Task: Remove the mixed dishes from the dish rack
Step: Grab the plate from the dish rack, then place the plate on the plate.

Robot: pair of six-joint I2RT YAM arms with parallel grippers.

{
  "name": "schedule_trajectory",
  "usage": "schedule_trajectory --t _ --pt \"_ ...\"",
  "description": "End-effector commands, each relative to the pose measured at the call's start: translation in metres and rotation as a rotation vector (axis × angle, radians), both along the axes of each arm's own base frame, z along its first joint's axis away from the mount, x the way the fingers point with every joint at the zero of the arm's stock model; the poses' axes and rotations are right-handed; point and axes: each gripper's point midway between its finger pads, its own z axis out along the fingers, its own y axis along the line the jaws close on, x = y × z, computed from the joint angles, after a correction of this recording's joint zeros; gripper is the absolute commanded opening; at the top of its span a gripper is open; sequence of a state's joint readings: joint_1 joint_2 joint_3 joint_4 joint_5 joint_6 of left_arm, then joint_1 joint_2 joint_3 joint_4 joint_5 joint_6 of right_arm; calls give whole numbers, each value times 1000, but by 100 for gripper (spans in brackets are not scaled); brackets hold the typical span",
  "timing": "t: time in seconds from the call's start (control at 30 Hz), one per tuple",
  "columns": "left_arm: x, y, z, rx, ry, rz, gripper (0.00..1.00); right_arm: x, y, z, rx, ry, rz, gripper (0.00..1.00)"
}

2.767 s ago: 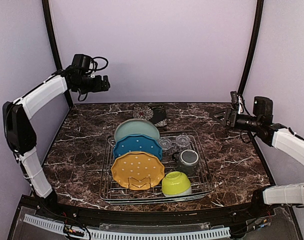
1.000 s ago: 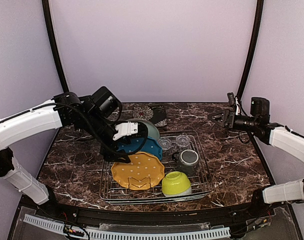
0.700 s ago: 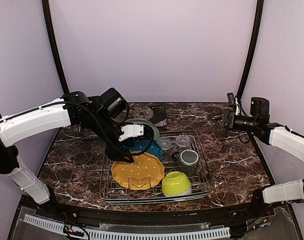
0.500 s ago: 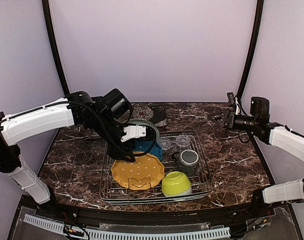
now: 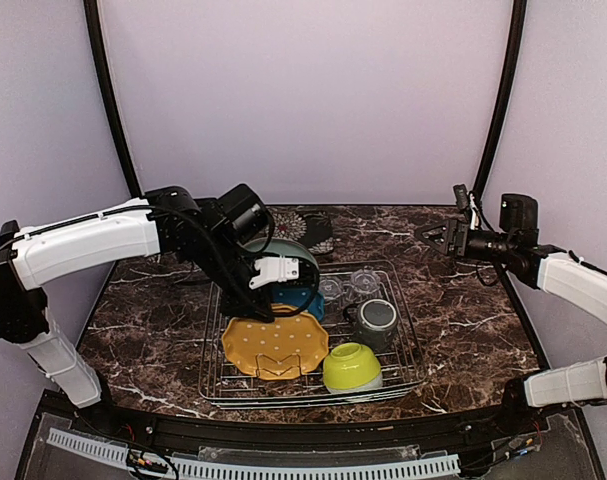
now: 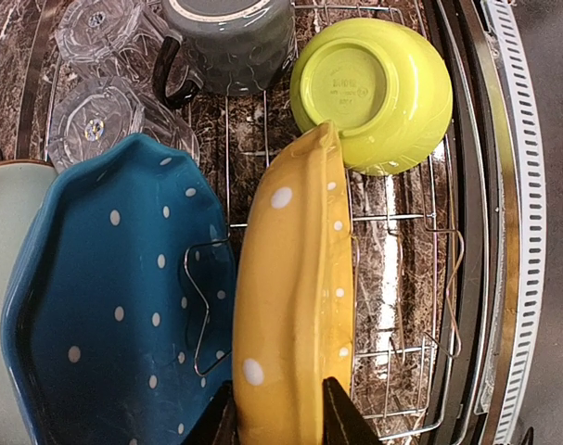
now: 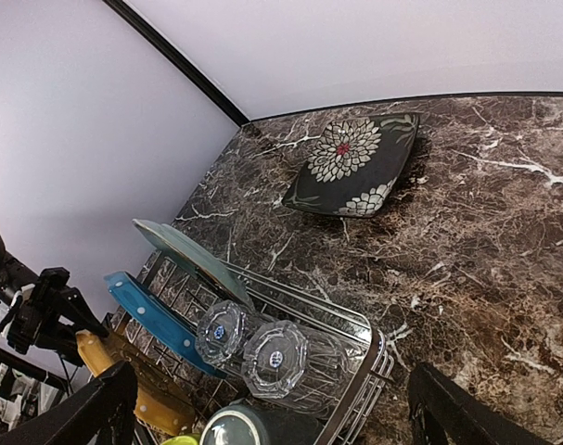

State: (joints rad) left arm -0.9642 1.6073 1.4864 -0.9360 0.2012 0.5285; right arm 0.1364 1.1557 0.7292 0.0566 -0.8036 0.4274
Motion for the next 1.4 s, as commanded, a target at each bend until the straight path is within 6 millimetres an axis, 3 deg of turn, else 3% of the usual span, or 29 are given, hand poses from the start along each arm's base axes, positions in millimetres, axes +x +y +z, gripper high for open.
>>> schedule_trajectory --t 0.0,0.13,0.37,0.57,0.73,1.07,1.37 --pt "-9 -1 4 2 25 -12 27 3 -2 6 -7 -35 -9 99" --pt "-9 -2 9 -13 18 -7 18 2 -3 5 -7 -32 -13 99" --pt "-11 1 16 -11 -2 3 13 2 -2 5 -6 -30 -11 99" --pt "-3 4 36 -40 -67 40 1 1 -2 6 -2 -28 -12 99" --pt "0 7 62 -93 -118 62 1 1 -3 7 -1 -32 -14 99" --pt "-2 9 90 -136 -182 75 1 2 -2 7 6 -25 -14 99" --pt "-11 3 132 -297 -196 61 1 3 -2 6 12 -21 -12 99"
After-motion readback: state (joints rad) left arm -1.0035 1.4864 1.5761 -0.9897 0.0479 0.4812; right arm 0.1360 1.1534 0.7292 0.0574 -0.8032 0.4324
